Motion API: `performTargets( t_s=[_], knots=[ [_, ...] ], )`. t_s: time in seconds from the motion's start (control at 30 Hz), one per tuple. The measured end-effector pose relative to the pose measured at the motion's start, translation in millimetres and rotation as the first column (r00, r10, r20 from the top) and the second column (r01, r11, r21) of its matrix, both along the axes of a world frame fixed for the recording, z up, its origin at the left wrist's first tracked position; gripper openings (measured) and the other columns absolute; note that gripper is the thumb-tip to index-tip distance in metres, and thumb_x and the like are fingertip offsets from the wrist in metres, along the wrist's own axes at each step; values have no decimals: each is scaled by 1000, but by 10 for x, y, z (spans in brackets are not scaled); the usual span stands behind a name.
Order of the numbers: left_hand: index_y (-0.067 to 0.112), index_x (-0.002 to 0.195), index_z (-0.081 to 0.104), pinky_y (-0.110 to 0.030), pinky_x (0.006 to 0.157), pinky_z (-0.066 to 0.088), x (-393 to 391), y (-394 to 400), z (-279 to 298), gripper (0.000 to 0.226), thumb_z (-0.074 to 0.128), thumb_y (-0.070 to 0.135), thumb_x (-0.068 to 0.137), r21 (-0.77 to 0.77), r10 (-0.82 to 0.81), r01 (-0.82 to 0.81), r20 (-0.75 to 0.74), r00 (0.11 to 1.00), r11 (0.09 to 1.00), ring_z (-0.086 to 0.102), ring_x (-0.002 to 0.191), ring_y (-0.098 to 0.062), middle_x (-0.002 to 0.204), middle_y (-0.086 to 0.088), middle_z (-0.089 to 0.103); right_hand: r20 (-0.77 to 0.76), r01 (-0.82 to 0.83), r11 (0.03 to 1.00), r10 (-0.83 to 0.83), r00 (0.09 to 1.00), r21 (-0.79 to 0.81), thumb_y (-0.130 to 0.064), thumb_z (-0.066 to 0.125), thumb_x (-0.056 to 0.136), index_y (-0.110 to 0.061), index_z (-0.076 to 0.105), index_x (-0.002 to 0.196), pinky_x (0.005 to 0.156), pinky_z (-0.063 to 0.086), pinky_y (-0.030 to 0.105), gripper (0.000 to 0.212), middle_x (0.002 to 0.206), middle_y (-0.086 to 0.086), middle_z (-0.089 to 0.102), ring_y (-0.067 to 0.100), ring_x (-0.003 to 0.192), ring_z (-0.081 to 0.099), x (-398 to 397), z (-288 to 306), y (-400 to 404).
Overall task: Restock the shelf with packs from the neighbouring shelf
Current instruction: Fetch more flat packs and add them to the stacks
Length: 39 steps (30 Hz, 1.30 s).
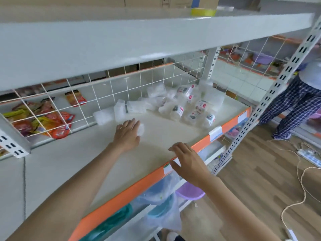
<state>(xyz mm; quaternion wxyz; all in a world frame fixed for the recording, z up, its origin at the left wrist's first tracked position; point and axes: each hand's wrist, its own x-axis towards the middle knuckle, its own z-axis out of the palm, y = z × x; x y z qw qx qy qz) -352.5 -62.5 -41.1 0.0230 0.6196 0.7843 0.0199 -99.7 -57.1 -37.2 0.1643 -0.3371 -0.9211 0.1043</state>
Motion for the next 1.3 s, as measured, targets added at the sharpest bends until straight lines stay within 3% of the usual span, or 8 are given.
performTargets(
  t_s=[0.13, 0.33, 0.47, 0.7, 0.77, 1.0, 1.3],
  knots=[
    [17, 137, 31, -37, 89, 32, 133, -46, 41, 53, 48, 34, 89, 39, 69, -67, -57, 996, 997, 30, 120, -27, 139, -1, 34, 41, -132, 991, 133, 990, -23, -24, 58, 86, -9, 54, 122, 89, 43, 41, 39, 122, 8, 52, 28, 112, 47, -268, 120, 517],
    [17, 136, 34, -35, 95, 30, 328, -164, 58, 61, 55, 43, 85, 33, 281, -284, 61, 958, 958, 31, 119, -23, 130, -1, 37, 85, -310, 950, 312, 946, -35, -28, 50, 93, -9, 43, 132, 101, 33, 36, 44, 132, 7, 44, 23, 124, 36, -907, 186, 1198],
    [17, 134, 38, -36, 96, 34, 475, -296, 37, 61, 58, 42, 82, 70, 403, -419, 173, 899, 905, 39, 116, -23, 128, -2, 38, 128, -319, 948, 316, 940, 0, -28, 47, 94, -7, 37, 135, 101, 30, 34, 47, 136, 10, 37, 26, 126, 29, -1415, 212, 1537],
    [14, 129, 42, -37, 92, 40, 696, -475, 9, 58, 61, 41, 81, 60, 517, -535, 185, 836, 843, 41, 111, -23, 126, -3, 38, 222, -301, 944, 267, 938, 133, -20, 47, 95, 2, 34, 134, 101, 28, 32, 47, 134, 20, 33, 32, 126, 26, -1902, 132, 1873],
    [17, 133, 40, -37, 94, 39, 734, -518, 6, 62, 61, 42, 81, 60, 537, -557, 198, 820, 829, 40, 113, -23, 127, -3, 37, 213, -288, 949, 257, 943, 128, -14, 49, 91, 1, 38, 130, 97, 33, 32, 43, 130, 20, 36, 32, 125, 28, -1910, 128, 1835],
    [25, 135, 37, -36, 95, 38, 792, -702, 7, 66, 63, 44, 78, 43, 608, -639, 264, 749, 768, 41, 116, -20, 124, 0, 44, 228, -490, 869, 465, 855, 65, -26, 55, 85, -4, 43, 122, 91, 37, 33, 45, 124, 12, 40, 29, 118, 37, -1497, 161, 1321],
    [18, 132, 43, -32, 91, 33, 914, -1701, 114, 70, 74, 36, 72, 239, 722, -788, 314, 616, 568, 40, 116, -19, 126, 3, 47, -18, -708, 706, 708, 706, -11, -18, 64, 78, -7, 58, 101, 81, 39, 31, 26, 101, 8, 49, 26, 98, 48, -1145, 275, 361]
  ],
)
